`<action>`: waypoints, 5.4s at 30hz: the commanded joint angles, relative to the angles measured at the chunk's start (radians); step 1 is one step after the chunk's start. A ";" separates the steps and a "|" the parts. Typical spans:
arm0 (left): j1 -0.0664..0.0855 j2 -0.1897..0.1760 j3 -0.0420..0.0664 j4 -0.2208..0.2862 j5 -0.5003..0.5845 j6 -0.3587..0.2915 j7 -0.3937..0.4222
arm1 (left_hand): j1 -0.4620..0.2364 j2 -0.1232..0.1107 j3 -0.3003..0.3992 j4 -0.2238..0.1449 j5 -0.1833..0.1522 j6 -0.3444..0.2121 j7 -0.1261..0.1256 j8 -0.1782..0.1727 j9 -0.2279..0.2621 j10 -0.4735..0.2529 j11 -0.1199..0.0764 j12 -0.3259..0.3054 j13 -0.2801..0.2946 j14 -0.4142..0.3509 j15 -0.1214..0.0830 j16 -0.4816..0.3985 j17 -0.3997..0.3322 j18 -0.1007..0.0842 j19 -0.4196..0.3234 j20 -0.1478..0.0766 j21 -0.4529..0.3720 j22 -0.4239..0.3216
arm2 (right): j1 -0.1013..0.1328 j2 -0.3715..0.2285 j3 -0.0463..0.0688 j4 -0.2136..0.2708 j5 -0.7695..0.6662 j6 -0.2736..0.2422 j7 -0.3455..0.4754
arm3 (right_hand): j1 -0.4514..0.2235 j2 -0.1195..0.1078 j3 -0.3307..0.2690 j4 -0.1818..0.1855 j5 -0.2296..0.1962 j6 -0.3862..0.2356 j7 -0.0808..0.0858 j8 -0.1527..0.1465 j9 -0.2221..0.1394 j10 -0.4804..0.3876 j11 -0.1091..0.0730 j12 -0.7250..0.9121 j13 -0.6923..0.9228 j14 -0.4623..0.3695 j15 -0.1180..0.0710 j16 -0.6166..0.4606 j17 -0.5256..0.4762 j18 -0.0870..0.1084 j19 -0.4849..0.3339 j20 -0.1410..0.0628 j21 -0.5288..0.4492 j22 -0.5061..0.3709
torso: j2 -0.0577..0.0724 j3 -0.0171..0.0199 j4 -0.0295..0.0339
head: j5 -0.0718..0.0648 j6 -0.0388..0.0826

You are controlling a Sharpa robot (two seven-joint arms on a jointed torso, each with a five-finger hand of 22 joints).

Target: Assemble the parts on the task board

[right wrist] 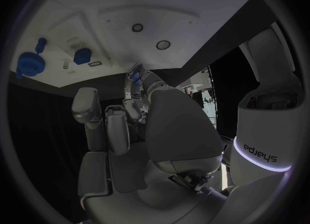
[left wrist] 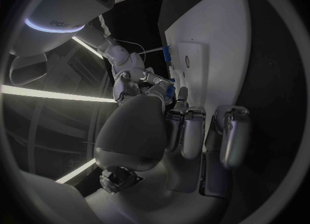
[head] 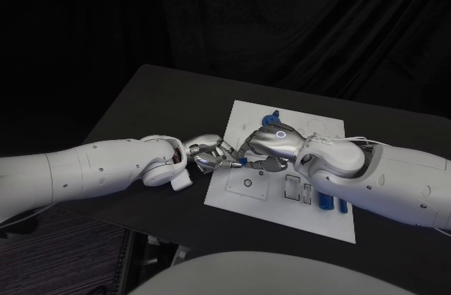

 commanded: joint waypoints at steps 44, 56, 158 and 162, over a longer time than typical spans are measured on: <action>-0.003 0.026 0.001 -0.008 0.011 0.028 0.054 | 0.141 0.029 0.196 -0.031 0.215 0.056 -0.016 0.053 -0.026 0.106 -0.015 -0.001 0.262 0.104 -0.011 0.006 0.263 0.005 0.052 -0.009 -0.006 0.239 | -0.002 0.017 0.000 -0.010 -0.007 0.050 -0.025 | 0.007 0.009 0.000 -0.008 0.003 0.000 0.001 0.000 0.067 0.002 -0.001 0.005 -0.002 0.005 -0.005 -0.006 0.175 0.004 0.003 0.001 -0.003 0.133 | -0.001 0.0004 -0.0009 | 0.010 0.000; -0.003 0.027 0.001 -0.009 0.011 -0.001 0.035 | 0.154 0.005 0.279 -0.082 0.211 0.081 -0.020 0.088 -0.011 0.106 -0.018 -0.001 0.262 0.104 -0.014 0.006 0.263 0.004 0.055 -0.011 -0.002 0.241 | -0.002 0.011 0.000 -0.007 -0.007 0.025 -0.015 | 0.000 0.002 -0.002 -0.003 -0.017 -0.097 0.010 -0.059 0.065 -0.032 -0.003 -0.006 -0.026 -0.008 -0.007 -0.016 0.160 0.007 -0.006 -0.001 -0.025 0.127 | 0.000 0.0000 -0.0024 | 0.012 0.000; 0.257 0.218 0.001 -0.067 -0.180 0.119 -0.900 | -0.137 -0.012 0.431 -0.118 0.143 0.075 -0.084 0.278 0.277 0.106 -0.079 -0.001 0.262 0.104 -0.076 0.006 0.263 0.008 0.058 -0.072 -0.023 0.232 | 0.144 -0.345 -0.001 0.103 0.066 -0.155 -0.074 | -0.004 -0.012 -0.014 0.151 -0.025 -0.176 0.013 -0.090 -0.023 -0.094 -0.011 -0.003 -0.077 -0.033 -0.015 -0.037 0.124 0.017 -0.016 -0.009 -0.105 0.116 | -0.008 0.1019 -0.0956 | -0.031 0.000; 0.257 0.216 0.001 -0.067 -0.180 0.122 -0.901 | -0.141 -0.013 0.435 -0.121 0.144 0.074 -0.084 0.279 0.283 0.106 -0.080 -0.001 0.262 0.104 -0.077 0.006 0.263 0.008 0.058 -0.073 -0.023 0.232 | 0.144 -0.344 -0.001 0.102 0.066 -0.148 -0.077 | -0.003 -0.012 -0.013 0.152 -0.024 -0.176 0.014 -0.090 -0.023 -0.099 -0.011 -0.005 -0.080 -0.035 -0.014 -0.039 0.121 0.017 -0.019 -0.009 -0.108 0.115 | -0.008 0.1012 -0.0952 | -0.029 0.000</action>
